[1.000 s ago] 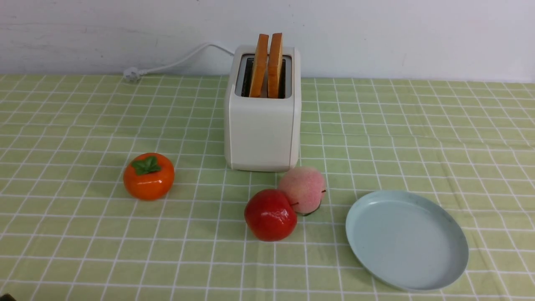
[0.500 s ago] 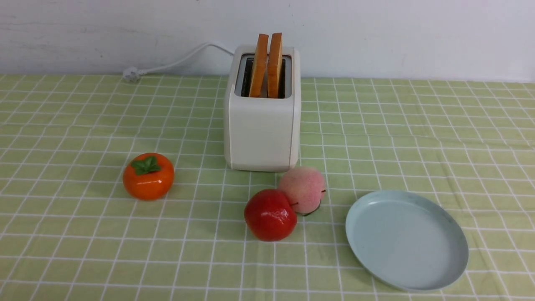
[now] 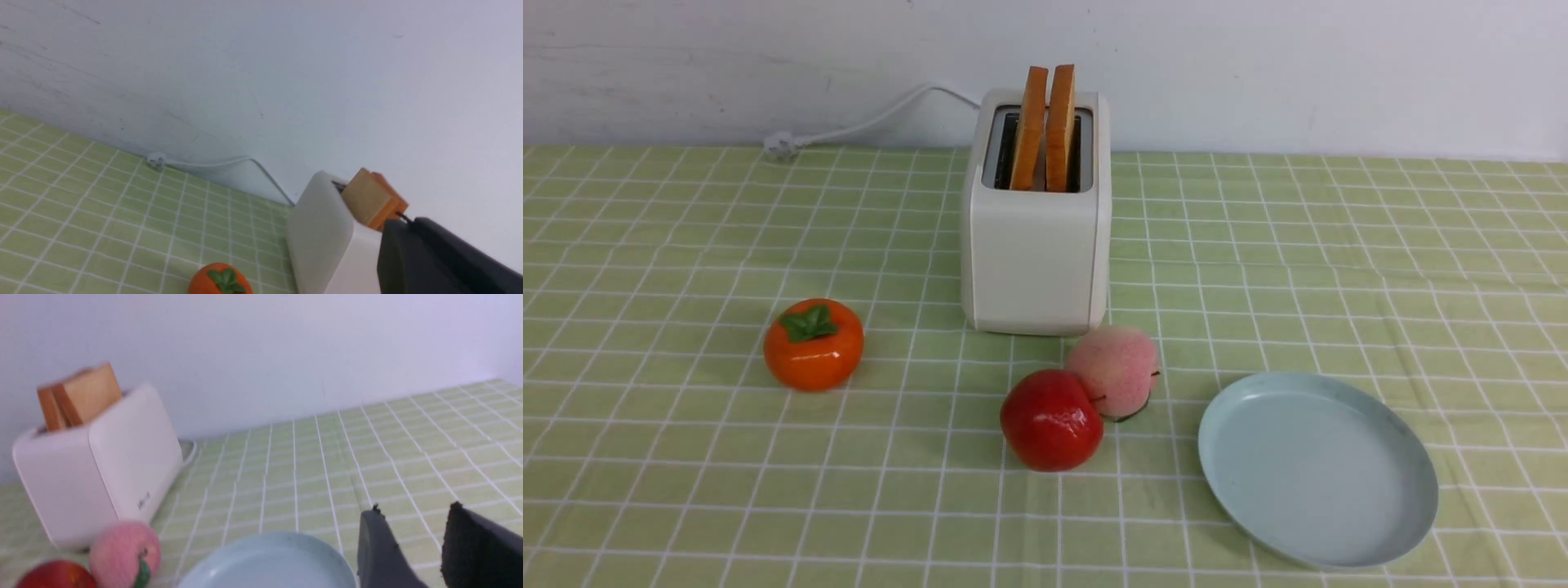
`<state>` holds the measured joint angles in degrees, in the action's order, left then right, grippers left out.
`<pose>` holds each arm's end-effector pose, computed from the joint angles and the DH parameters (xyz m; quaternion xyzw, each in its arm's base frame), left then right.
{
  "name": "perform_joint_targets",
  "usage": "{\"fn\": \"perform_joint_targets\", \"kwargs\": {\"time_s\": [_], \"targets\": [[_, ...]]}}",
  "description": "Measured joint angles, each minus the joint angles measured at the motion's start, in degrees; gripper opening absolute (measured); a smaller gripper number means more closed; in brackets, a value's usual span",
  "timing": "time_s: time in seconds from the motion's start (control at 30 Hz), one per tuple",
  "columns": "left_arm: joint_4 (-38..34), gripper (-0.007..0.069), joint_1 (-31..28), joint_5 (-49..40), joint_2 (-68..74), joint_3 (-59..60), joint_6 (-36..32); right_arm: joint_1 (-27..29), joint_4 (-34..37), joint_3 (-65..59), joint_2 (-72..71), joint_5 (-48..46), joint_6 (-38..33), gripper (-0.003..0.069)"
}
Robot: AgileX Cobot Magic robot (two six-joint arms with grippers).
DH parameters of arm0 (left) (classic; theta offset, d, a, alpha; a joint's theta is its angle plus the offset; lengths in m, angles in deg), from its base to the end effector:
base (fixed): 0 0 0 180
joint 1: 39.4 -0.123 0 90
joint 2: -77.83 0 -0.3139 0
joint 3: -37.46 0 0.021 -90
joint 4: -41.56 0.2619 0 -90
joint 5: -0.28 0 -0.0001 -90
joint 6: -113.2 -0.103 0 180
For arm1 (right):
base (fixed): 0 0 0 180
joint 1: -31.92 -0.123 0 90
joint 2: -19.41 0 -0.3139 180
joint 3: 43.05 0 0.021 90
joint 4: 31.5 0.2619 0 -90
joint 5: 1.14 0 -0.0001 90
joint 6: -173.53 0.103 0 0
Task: Take toasted bread from bread machine on green coffee tablecloth place on plate.
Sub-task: 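Reach for a toast slice standing in the toaster with the left gripper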
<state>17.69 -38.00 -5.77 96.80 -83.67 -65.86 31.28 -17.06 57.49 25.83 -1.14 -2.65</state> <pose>0.0569 -0.0058 0.3125 -0.1186 0.6544 -0.1824 0.7241 0.0505 0.0006 0.2052 0.1043 0.6732 0.1202 0.7221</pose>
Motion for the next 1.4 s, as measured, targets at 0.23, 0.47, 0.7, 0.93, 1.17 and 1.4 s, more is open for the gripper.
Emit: {"fn": "perform_joint_targets", "kwargs": {"time_s": [0.23,0.47,0.7,0.93,1.17,1.4], "targets": [[0.77,-0.0013,3.49,5.42,10.92,-0.45,-3.13,0.00,6.46,1.16,0.00,2.01,8.04,0.0194],[4.35,-0.0013,12.04,12.51,24.05,-6.76,-3.86,0.00,1.25,15.16,8.32,-15.08,4.89,0.0062],[5.78,-0.0013,22.51,23.30,42.65,-13.11,-3.87,0.00,4.38,24.16,14.53,-27.04,-12.15,0.0010],[5.79,0.0024,26.81,36.13,60.81,-20.12,-3.81,0.00,20.53,24.55,14.53,-25.96,-30.97,0.0010],[7.92,0.0230,26.81,38.84,72.69,-28.11,-2.44,0.00,40.02,24.56,14.53,-25.20,-53.34,0.0014],[11.11,0.0397,26.81,39.14,83.90,-38.23,-2.52,0.00,54.62,24.56,14.53,-23.99,-69.26,0.0015]]}}
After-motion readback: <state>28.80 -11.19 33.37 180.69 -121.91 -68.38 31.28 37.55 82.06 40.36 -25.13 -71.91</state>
